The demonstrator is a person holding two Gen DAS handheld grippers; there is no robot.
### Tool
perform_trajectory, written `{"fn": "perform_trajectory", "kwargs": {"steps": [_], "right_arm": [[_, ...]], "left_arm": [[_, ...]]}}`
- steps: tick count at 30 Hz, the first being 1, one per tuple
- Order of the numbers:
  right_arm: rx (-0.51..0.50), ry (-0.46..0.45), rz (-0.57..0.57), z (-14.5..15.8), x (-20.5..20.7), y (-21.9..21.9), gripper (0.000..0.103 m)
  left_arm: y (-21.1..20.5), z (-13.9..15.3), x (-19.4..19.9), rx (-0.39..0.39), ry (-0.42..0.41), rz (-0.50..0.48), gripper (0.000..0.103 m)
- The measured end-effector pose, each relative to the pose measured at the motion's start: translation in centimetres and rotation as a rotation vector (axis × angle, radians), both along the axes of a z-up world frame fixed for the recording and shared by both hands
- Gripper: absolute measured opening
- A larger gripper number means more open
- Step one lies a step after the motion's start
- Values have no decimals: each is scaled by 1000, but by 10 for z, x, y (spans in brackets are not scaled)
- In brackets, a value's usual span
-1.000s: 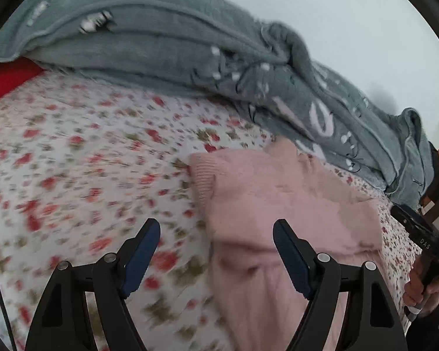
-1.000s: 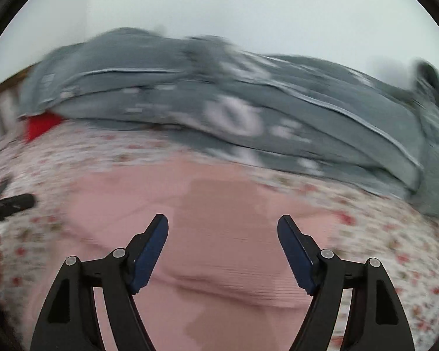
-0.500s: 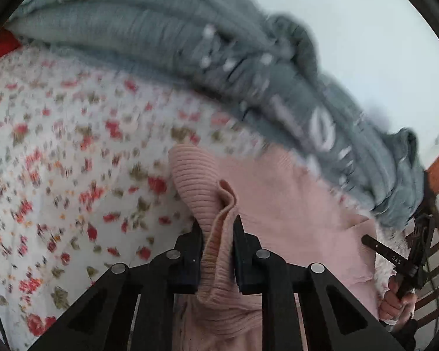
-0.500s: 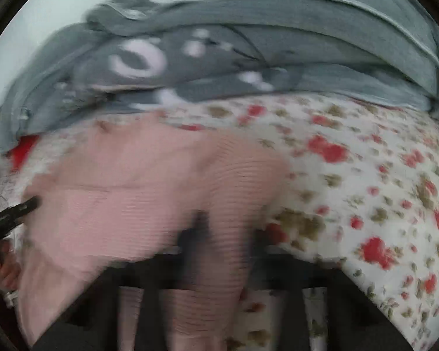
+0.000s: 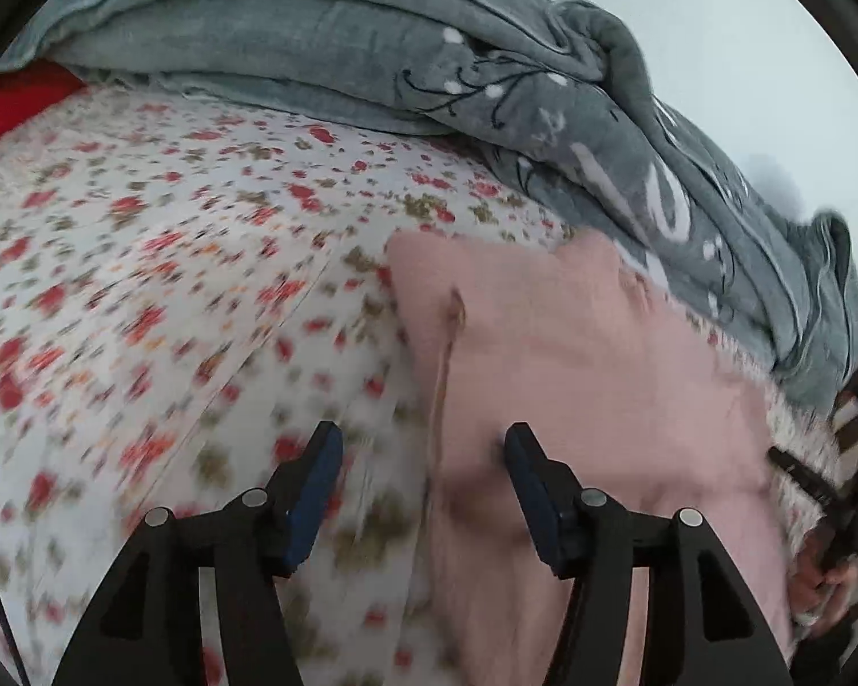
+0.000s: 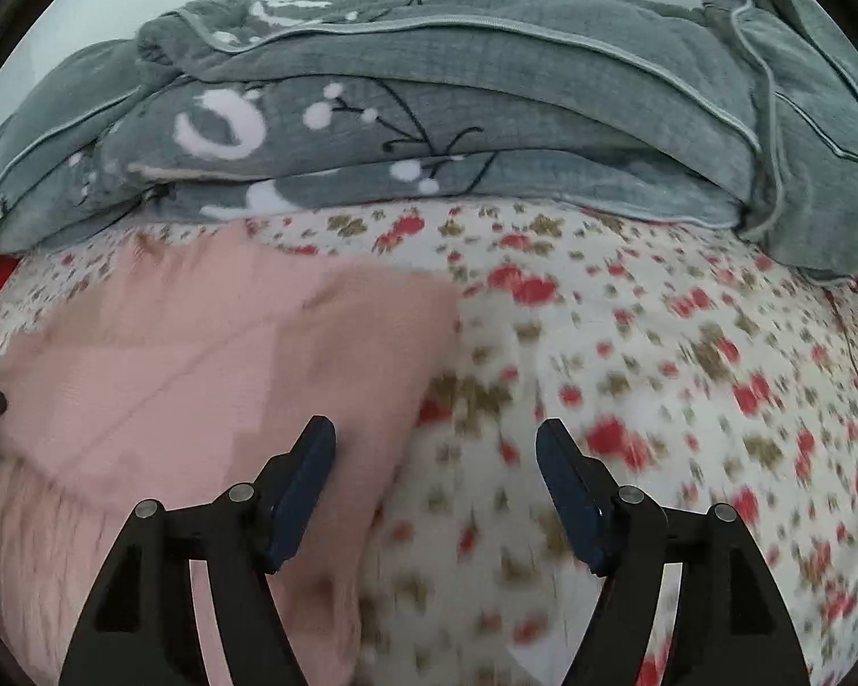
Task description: Fold small clothes
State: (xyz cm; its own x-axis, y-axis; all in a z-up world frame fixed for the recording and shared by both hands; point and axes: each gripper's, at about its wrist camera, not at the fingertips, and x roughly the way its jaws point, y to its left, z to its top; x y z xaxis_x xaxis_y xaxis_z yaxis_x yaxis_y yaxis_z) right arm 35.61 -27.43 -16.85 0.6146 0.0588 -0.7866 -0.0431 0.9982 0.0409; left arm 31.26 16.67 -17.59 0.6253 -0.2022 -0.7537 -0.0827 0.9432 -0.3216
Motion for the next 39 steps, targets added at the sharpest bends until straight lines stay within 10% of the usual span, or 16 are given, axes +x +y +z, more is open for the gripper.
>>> {"fn": "perform_trajectory", "kwargs": {"steps": [12, 17, 22, 36, 38, 39], "right_arm": [[65, -7, 3, 7, -123, 11, 32], [143, -21, 57, 22, -179, 9, 33], [167, -61, 123, 30, -236, 23, 59], [100, -59, 170, -25, -288, 77, 59], [110, -77, 159, -28, -290, 78, 38], [113, -84, 163, -28, -290, 80, 12]], "left_arm": [[0, 10, -116, -6, -17, -16, 39], [-5, 11, -164, -98, -26, -67, 40], [-27, 5, -202, -102, -15, -153, 42], [-64, -29, -242, -14, 37, -143, 29], [-65, -28, -242, -3, 41, -141, 9], [-65, -25, -243, 7, 34, -144, 7]]}}
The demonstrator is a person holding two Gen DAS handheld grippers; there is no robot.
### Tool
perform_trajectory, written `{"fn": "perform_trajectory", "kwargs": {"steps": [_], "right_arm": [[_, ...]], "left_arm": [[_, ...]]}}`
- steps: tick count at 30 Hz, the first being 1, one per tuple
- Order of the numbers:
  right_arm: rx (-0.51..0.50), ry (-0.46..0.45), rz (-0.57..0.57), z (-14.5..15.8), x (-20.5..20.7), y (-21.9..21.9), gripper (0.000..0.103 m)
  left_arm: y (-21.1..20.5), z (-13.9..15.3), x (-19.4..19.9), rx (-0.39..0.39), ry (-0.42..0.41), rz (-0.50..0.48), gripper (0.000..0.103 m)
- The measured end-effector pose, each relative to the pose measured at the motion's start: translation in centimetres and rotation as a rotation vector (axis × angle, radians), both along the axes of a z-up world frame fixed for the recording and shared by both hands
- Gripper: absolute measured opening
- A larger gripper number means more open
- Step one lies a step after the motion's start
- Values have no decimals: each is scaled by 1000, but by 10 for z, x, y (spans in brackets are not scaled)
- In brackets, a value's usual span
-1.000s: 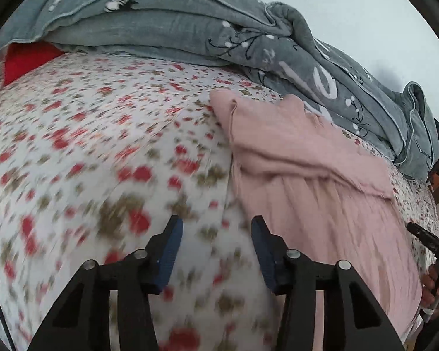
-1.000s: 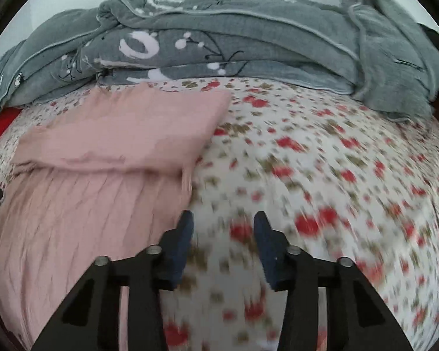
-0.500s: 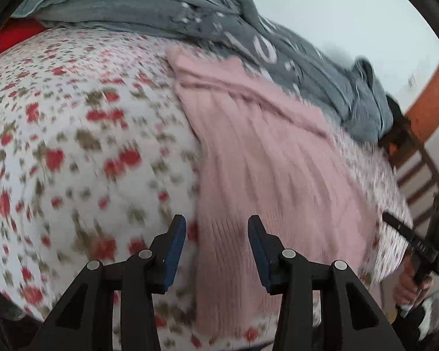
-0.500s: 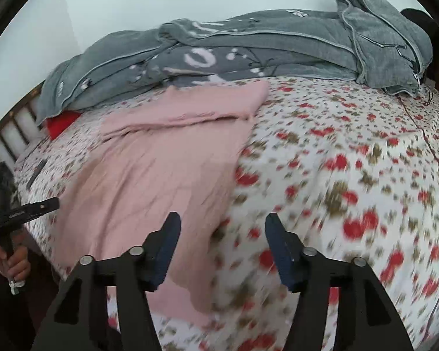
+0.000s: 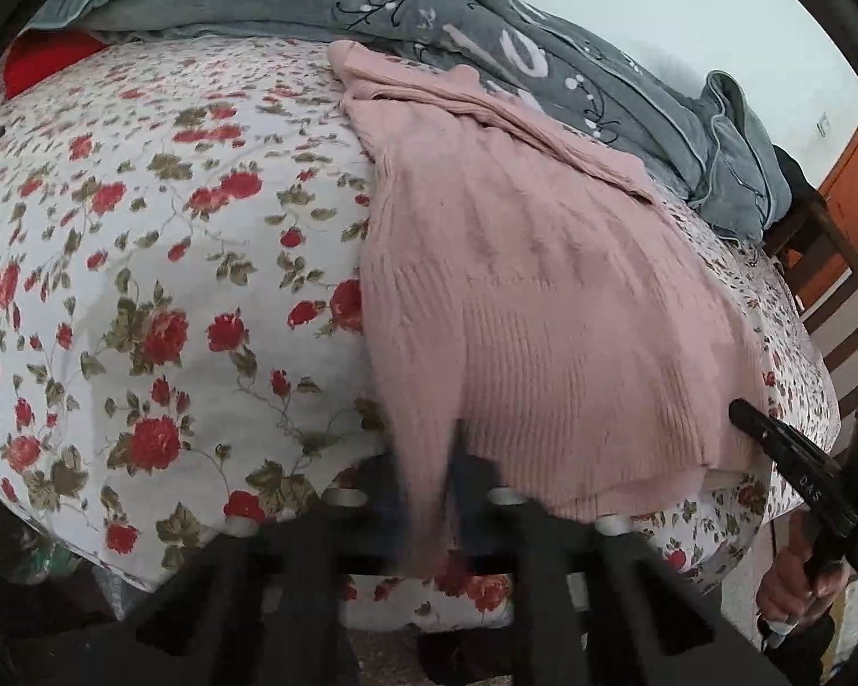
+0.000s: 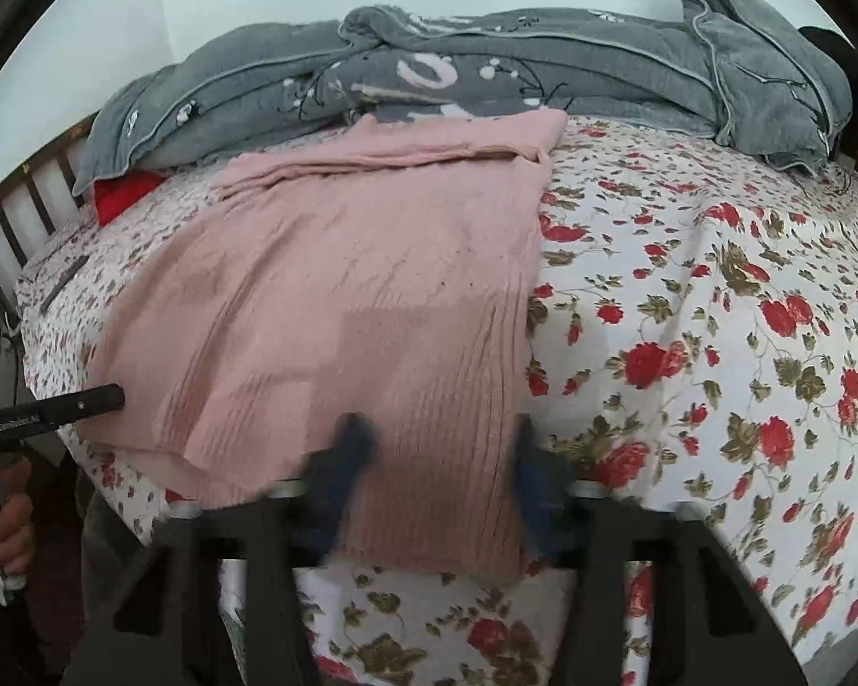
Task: Fold small clothes
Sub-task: 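Grasp the sweater hem with both grippers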
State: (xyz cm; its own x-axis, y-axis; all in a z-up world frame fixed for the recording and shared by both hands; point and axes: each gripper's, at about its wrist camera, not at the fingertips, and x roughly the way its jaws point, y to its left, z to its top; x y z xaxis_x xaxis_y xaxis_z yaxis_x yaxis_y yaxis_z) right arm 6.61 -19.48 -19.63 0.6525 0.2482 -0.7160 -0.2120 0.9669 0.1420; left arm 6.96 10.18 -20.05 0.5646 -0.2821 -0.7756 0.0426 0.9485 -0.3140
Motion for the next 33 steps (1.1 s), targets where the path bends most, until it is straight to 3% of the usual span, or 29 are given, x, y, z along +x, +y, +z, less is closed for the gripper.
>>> {"fn": "perform_trajectory", "kwargs": {"steps": [3, 6, 8, 11, 14, 17, 20, 28, 30, 33], "right_arm": [[42, -37, 17, 11, -6, -7, 9], [120, -86, 23, 25, -18, -32, 8], [173, -50, 15, 19, -14, -45, 8], [159, 48, -7, -9, -2, -47, 8], [159, 26, -1, -7, -9, -46, 10], [163, 42, 3, -5, -6, -48, 12], [155, 60, 10, -5, 4, -48, 15], [205, 53, -32, -11, 0, -45, 19], [196, 49, -34, -9, -1, -43, 19], [172, 24, -37, -7, -4, -39, 20]], "left_arm": [[11, 17, -9, 57, -63, 6, 6], [33, 23, -16, 1, -65, 20, 7], [38, 12, -11, -18, -25, 33, 7], [32, -3, -7, -20, 19, 44, 7], [29, -6, -7, -27, 34, 48, 13], [27, -4, -4, -48, 49, 17, 28], [22, -1, -1, 0, 32, 46, 37], [17, -3, -13, 37, -53, 72, 35], [16, -5, -14, 32, -66, 73, 22], [12, -8, -16, 12, -63, 59, 10]]}}
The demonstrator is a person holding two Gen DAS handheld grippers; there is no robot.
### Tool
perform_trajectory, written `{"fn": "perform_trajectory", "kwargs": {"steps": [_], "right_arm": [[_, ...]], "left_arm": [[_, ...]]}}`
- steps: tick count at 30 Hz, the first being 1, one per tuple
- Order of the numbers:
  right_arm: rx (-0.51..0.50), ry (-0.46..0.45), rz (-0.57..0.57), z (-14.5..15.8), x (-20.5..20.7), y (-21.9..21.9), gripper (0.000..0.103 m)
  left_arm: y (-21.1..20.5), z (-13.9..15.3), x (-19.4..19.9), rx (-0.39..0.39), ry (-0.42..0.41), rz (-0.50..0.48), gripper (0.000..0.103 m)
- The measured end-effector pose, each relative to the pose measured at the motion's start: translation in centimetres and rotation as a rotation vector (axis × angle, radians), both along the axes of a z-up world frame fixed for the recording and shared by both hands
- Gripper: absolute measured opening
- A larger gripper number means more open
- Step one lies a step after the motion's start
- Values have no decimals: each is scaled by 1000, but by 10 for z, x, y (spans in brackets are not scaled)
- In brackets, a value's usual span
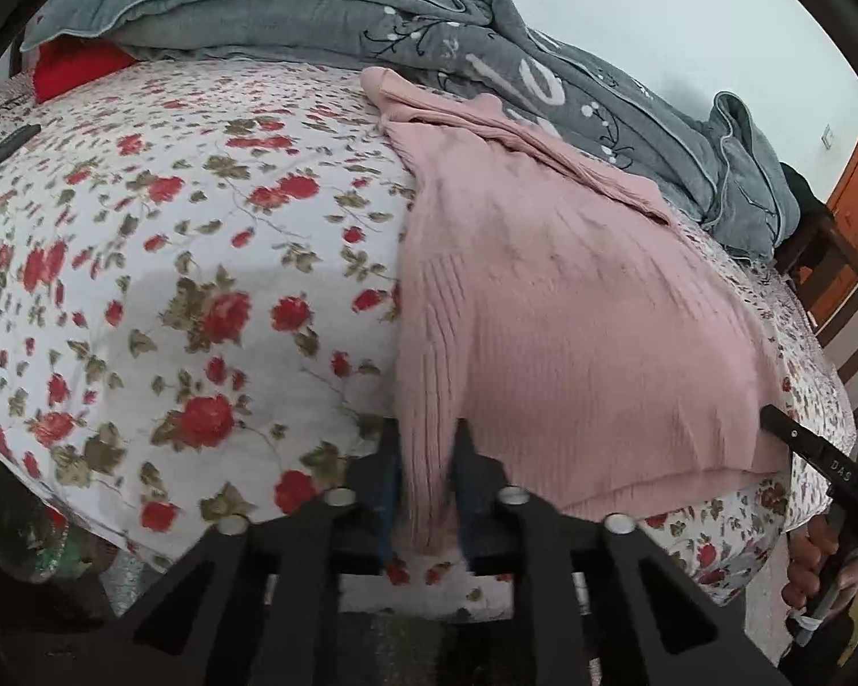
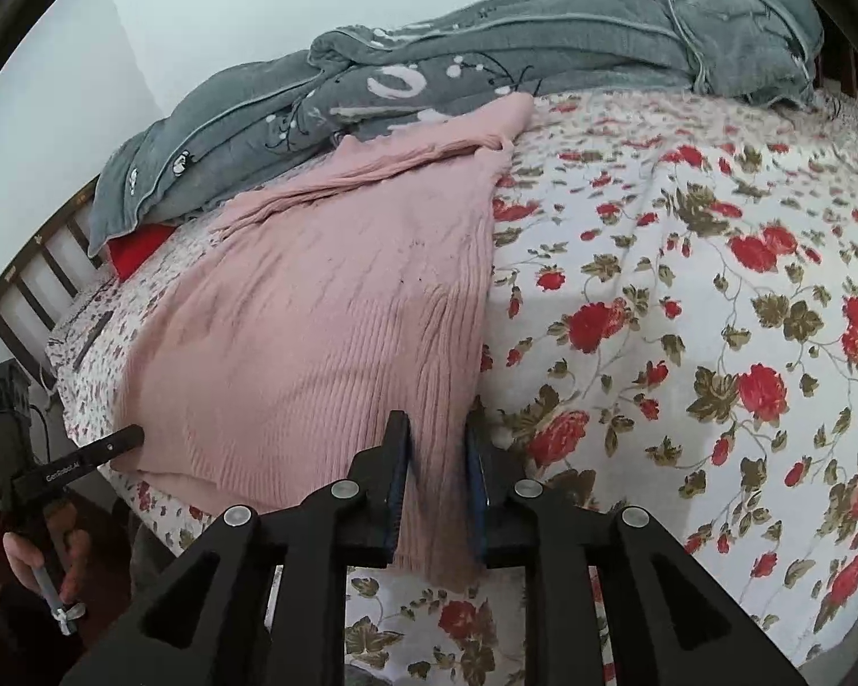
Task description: Fold small clothes
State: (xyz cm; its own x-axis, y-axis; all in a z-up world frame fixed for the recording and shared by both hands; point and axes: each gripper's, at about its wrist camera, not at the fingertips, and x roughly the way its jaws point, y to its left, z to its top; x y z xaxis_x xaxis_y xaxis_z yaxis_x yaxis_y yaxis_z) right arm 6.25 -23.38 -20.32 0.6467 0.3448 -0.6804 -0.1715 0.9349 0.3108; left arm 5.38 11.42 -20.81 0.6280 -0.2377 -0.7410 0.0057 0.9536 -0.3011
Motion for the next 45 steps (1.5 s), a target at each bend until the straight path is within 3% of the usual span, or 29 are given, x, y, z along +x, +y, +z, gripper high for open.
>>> {"fn": "perform_trajectory", "kwargs": {"steps": [5, 12, 19, 25, 34, 38, 41, 45], "right_arm": [[-6, -18, -1, -1, -3, 3, 18], [75, 49, 6, -6, 4, -10, 16], [-3, 42, 12, -5, 4, 1, 16], [52, 67, 14, -7, 7, -7, 16], [3, 65, -5, -6, 6, 1, 16], [30, 71, -37, -8, 5, -1, 17], [-31, 71, -32, -6, 6, 6, 16], [-118, 73, -55, -3, 7, 19, 16]], "left_arm": [[-6, 2, 1, 29, 12, -13, 9], [2, 1, 4, -50, 78, -2, 9], [6, 1, 11, -81, 149, 9, 9], [6, 2, 21, -99, 201, 6, 9], [7, 0, 19, -90, 122, -59, 8], [10, -1, 13, -82, 97, -91, 8], [5, 1, 10, -26, 70, -153, 8], [6, 0, 10, -23, 48, -217, 8]]}}
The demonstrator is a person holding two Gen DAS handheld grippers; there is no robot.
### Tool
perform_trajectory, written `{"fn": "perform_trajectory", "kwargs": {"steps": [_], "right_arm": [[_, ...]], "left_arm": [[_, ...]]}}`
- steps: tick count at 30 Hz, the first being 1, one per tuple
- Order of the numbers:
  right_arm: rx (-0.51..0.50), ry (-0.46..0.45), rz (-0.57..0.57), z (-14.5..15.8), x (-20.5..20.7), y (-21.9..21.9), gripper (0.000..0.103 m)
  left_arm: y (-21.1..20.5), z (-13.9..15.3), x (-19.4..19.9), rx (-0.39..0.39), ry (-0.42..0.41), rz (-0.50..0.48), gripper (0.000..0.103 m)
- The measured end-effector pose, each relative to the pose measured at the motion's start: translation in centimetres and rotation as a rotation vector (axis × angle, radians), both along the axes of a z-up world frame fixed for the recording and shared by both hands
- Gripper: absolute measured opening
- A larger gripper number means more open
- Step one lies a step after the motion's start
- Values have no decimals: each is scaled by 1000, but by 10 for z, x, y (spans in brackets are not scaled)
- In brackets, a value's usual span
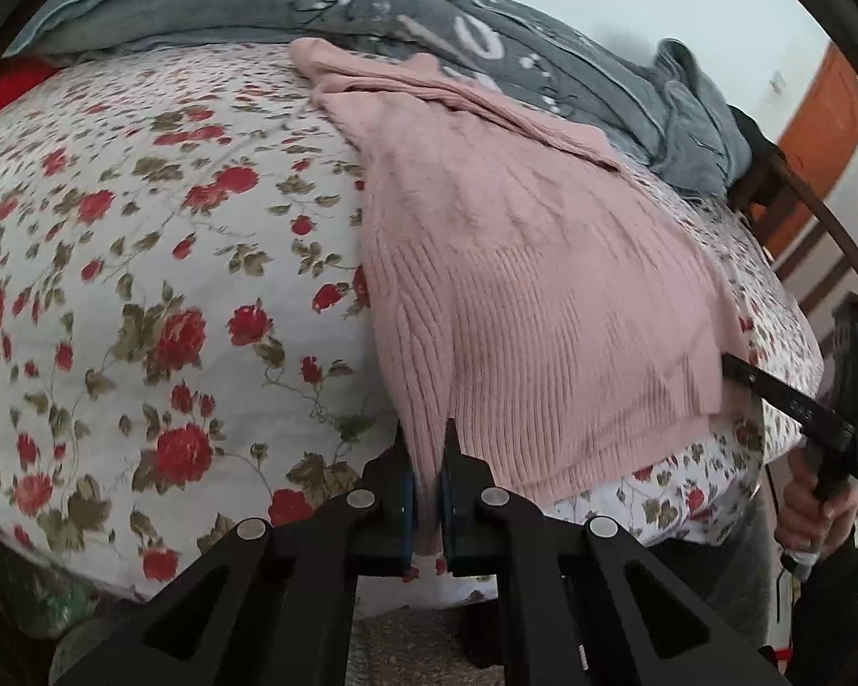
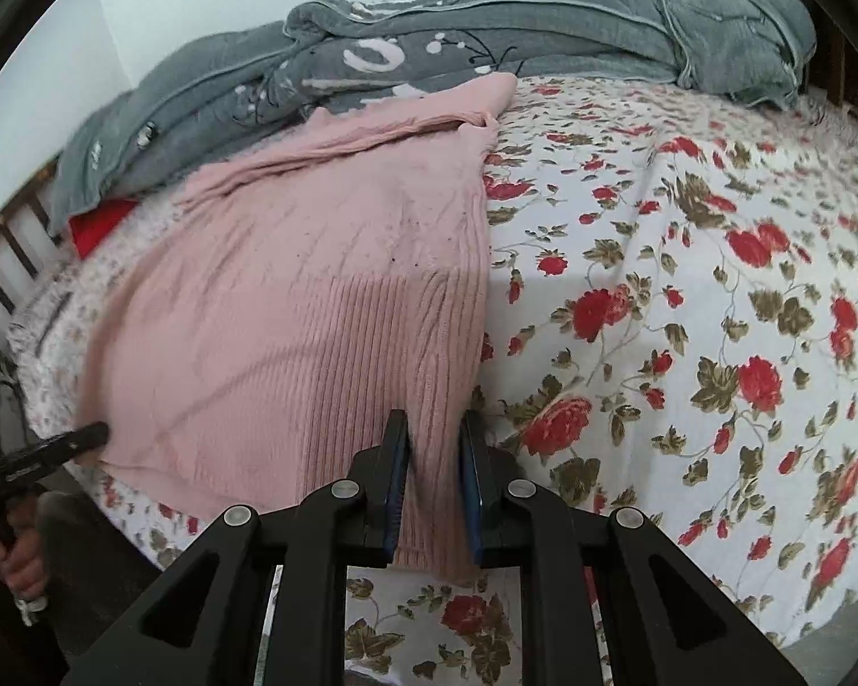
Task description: Fold small clothes
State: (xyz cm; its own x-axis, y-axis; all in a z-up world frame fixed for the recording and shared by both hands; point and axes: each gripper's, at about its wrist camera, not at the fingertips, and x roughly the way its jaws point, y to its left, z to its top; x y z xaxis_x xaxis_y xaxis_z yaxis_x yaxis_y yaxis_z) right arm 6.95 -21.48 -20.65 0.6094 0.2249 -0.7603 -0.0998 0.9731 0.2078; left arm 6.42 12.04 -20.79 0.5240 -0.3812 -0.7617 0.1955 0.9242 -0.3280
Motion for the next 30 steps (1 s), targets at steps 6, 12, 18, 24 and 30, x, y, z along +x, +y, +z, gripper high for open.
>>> {"fn": "perform_trajectory", "kwargs": {"steps": [6, 12, 18, 24, 30], "right_arm": [[-100, -28, -10, 0, -3, 13, 16], [-47, -2, -17, 1, 3, 5, 16], [-8, 14, -17, 1, 4, 1, 16], [-8, 23, 5, 3, 4, 1, 16], [-18, 24, 51, 6, -2, 3, 26]], "left_arm": [[9, -3, 4, -67, 2, -5, 8], [7, -5, 7, -116, 31, 53, 8], [5, -6, 6, -122, 51, 101, 8], [16, -10, 7, -207, 96, 121, 8], [19, -13, 6, -246, 118, 114, 8]]}}
